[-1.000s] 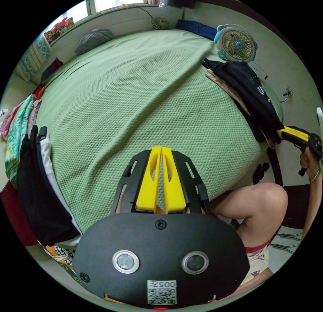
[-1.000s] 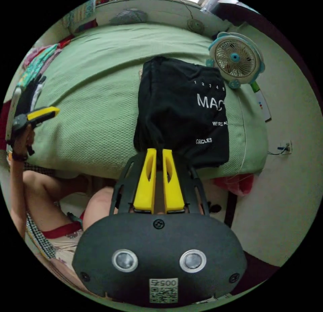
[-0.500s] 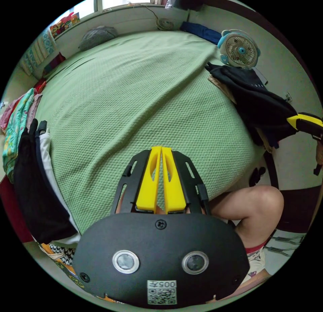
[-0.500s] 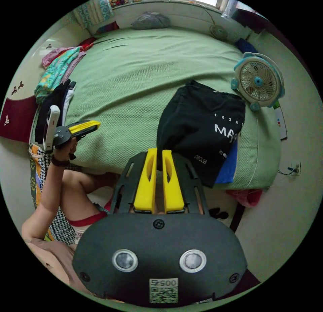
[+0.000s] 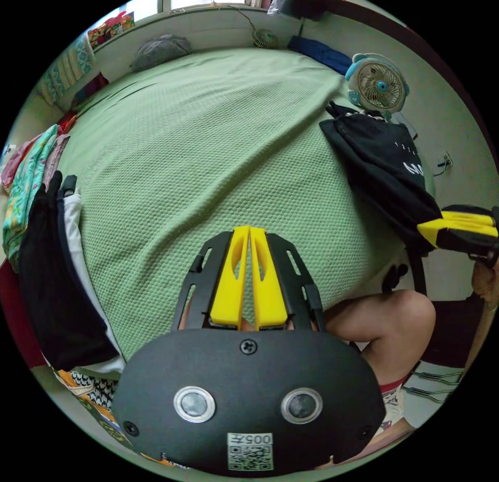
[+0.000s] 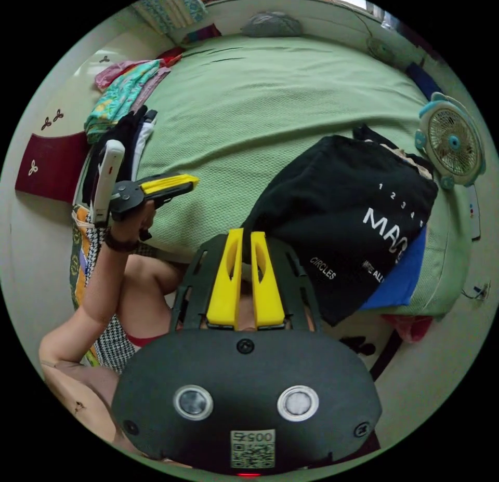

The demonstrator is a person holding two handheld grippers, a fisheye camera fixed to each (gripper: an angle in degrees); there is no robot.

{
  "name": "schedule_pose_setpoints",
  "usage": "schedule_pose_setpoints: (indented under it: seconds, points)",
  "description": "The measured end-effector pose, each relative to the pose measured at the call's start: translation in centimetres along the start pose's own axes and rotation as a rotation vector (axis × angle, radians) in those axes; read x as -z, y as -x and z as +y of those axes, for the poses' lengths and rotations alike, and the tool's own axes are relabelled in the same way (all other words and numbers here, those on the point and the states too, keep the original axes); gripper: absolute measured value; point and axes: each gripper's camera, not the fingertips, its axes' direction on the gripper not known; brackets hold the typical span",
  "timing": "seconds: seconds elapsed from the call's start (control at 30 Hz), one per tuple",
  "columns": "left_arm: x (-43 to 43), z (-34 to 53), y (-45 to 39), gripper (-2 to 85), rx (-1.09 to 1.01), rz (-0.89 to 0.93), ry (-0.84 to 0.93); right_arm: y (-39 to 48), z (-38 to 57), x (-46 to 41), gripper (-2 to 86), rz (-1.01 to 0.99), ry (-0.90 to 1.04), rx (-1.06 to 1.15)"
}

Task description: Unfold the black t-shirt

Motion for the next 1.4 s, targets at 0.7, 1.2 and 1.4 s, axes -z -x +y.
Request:
schedule_pose_setpoints:
  seconds: [0.7, 1.2, 1.4]
  points:
    - [-0.2, 1.0, 3.6, -0.6, 0.028, 0.029, -0.003, -2.1, -10.6, -7.9, 15.7, 0.225, -0.085, -0.424]
    - [-0.3, 1.8, 6.4, -0.6, 0.051, 0.078, -0.020, -7.3, -9.9, -11.4, 3.1, 0.115, -0.195, -0.588]
    - [-0.4, 2.5, 6.6, -0.6, 0.054, 0.081, -0.030, -6.0, -8.3, -11.0, -0.7, 0.046, -0.256, -0.495]
